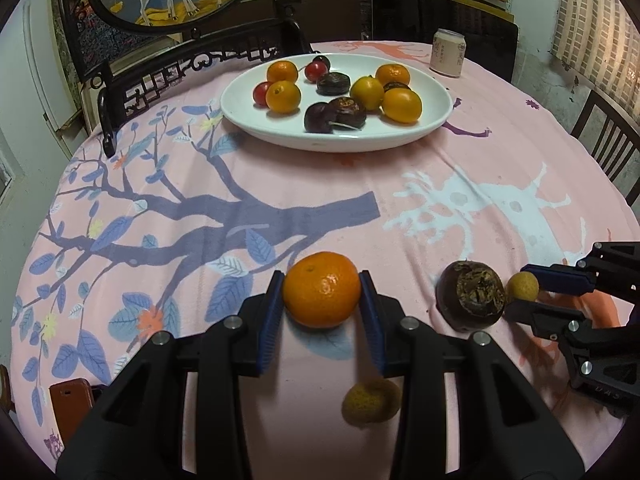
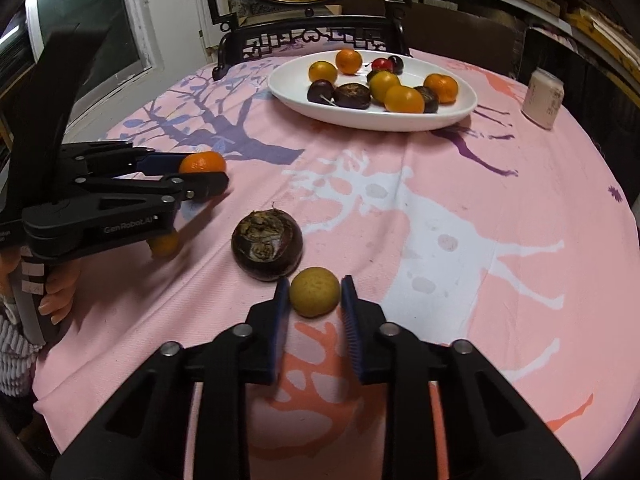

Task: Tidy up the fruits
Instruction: 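Grasp a tangerine with the left tool while the right tool grasps a small olive-green fruit, then place the tangerine and olive-green fruit on the white plate, opening both tools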

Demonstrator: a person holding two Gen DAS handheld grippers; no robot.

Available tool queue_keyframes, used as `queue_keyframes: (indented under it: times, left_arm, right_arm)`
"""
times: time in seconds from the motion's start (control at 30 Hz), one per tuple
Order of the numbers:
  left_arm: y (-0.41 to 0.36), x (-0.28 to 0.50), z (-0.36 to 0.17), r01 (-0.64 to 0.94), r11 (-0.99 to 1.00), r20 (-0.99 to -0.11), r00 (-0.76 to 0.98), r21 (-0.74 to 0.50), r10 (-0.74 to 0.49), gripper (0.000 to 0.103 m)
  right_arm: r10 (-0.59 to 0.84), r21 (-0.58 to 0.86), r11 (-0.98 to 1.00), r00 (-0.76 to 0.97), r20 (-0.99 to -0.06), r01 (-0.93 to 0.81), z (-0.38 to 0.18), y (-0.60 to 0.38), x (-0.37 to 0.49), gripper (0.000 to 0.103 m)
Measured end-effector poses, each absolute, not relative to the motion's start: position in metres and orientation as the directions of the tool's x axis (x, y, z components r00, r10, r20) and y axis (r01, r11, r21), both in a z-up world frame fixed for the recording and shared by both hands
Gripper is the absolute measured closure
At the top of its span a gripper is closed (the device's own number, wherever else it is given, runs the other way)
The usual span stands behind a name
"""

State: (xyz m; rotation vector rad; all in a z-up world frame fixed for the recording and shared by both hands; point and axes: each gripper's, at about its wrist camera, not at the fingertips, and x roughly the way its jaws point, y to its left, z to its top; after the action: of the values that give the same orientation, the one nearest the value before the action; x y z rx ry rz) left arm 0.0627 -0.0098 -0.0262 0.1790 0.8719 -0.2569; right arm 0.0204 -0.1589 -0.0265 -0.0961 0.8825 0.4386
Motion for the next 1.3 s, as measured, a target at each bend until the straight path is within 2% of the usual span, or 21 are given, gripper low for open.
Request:
queue_keyframes:
  times: [0.27,0.6,0.77,1.03,1.07,1.17,1.3]
  left_arm:
    - [-0.002,0.07,-0.021,0.269,0.963,-0.772,0.612,0.005,-0.168,0.065]
    - [0.008,0.146,0.044,0.172,0.982,-0.722,0.669,-0.078,-0.174,0.066]
    - [0.005,0.191,0.036,0.145,0.984,-0.745,0.643,-0.108,-0.177,0.065]
    - [0.001,0.224,0.011,0.136,0.979,-0.78,0.591,-0.153,-0.204,0.065]
    - [0.0,0.225,0.009,0.139,0.979,-0.781,0.59,-0.152,-0.205,0.064]
    - [-0.005,0.224,0.006,0.144,0.982,-0.778,0.6,-0.126,-0.188,0.049]
    - [-0.006,0.223,0.008,0.156,0.979,-0.771,0.604,-0.132,-0.2,0.044]
  right_arm:
    - [0.356,0.183,0.925,0.594,-0.721,-0.332,-0.012,-0.185,0.027,0.077]
    - [0.402,0.336,0.913,0.64,-0.655,-0.23,0.048,-0.213,0.109,0.077]
    - [0.444,0.405,0.89,0.6,-0.665,-0.21,0.046,-0.202,0.164,0.077]
    - [0.469,0.422,0.88,0.538,-0.701,-0.217,0.03,-0.161,0.23,0.077]
    - [0.472,0.425,0.879,0.531,-0.704,-0.218,0.029,-0.157,0.237,0.077]
    - [0.468,0.432,0.88,0.518,-0.716,-0.199,0.019,-0.15,0.254,0.076]
    - [0.498,0.46,0.863,0.513,-0.699,-0.211,0.013,-0.147,0.263,0.076]
